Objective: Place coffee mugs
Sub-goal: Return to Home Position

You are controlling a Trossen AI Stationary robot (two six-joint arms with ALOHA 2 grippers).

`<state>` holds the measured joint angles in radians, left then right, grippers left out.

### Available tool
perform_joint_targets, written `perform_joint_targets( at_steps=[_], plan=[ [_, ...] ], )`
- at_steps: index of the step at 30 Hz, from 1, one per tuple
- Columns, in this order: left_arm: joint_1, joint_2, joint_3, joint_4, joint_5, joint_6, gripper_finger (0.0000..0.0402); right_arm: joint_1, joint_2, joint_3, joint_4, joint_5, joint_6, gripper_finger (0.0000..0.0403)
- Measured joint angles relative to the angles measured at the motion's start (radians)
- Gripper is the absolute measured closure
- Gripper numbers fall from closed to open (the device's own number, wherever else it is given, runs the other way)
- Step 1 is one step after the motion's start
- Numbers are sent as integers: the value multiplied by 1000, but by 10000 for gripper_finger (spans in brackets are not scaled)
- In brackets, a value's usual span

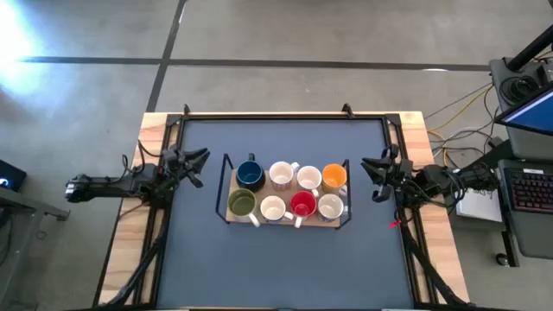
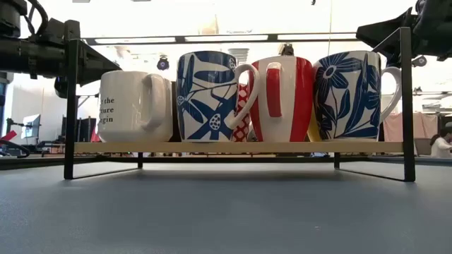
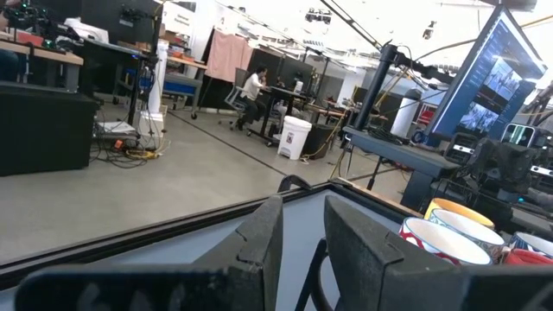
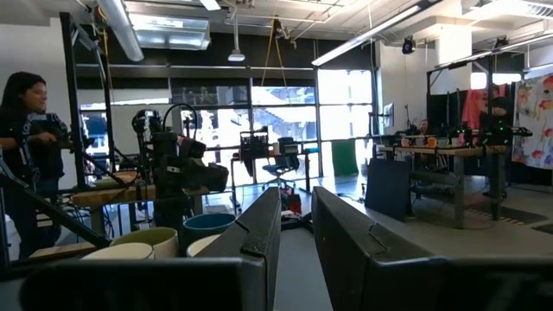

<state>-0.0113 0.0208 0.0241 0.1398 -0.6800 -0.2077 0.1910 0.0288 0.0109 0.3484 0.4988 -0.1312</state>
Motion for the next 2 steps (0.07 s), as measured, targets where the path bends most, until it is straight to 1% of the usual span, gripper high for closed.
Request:
perform_joint_targets(
  at_steps=[2],
  plan=[
    [0,0,0,0,0,0,331,0,0,0,0,0,0,344]
  ],
)
